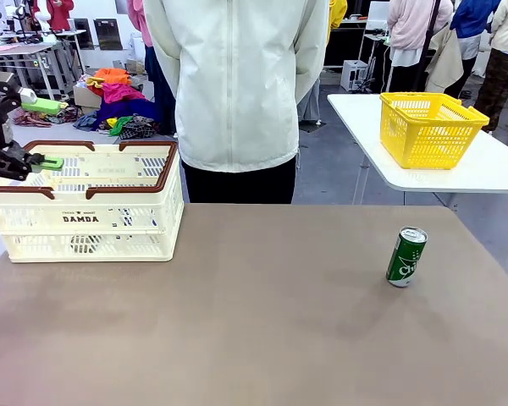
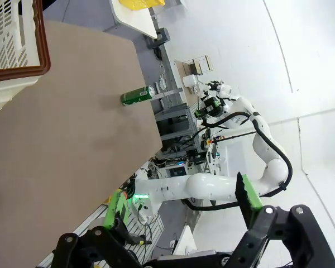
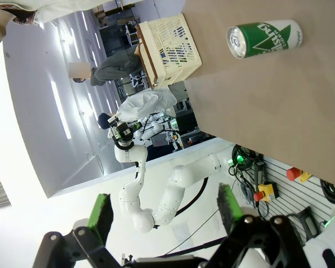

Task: Place the drinks into the Shopping basket.
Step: Pick up one drink and place it into the Shopping basket.

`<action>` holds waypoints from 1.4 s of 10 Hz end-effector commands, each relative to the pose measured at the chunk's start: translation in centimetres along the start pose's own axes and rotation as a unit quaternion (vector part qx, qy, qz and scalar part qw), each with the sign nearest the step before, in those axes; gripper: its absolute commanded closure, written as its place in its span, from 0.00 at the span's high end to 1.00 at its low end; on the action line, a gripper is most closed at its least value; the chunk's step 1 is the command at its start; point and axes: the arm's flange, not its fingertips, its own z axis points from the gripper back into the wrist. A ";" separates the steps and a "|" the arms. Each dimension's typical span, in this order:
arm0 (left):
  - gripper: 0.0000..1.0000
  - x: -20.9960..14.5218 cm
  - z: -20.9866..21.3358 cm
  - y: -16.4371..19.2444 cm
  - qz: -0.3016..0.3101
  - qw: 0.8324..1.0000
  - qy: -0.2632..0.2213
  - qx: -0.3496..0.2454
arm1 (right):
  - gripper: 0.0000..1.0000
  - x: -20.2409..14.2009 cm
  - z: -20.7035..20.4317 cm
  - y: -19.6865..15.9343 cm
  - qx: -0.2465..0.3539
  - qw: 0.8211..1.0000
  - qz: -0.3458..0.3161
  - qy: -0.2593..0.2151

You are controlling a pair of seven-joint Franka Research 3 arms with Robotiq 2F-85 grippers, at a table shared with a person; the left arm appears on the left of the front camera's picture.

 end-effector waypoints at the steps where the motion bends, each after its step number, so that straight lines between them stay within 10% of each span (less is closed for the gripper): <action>1: 1.00 -0.1 -0.1 -0.2 0.006 1.000 -0.005 -0.010 | 1.00 0.6 -2.9 3.6 -0.131 0.991 -0.024 -0.009; 4: 1.00 -0.1 -0.1 -0.2 0.006 1.000 -0.005 -0.010 | 1.00 6.0 -14.2 12.2 -0.460 0.885 -0.060 0.022; 9: 1.00 -0.1 -0.1 -0.2 0.006 1.000 -0.005 -0.010 | 1.00 6.0 -25.2 13.3 -0.683 0.728 0.009 -0.054; 11: 1.00 -0.1 -0.1 -0.2 0.006 1.000 -0.005 -0.010 | 1.00 6.5 -24.8 12.9 -0.628 0.777 -0.024 -0.035; 14: 1.00 -0.1 -0.1 -0.2 0.006 1.000 -0.005 -0.010 | 1.00 6.1 -25.1 13.2 -0.654 0.755 0.002 -0.042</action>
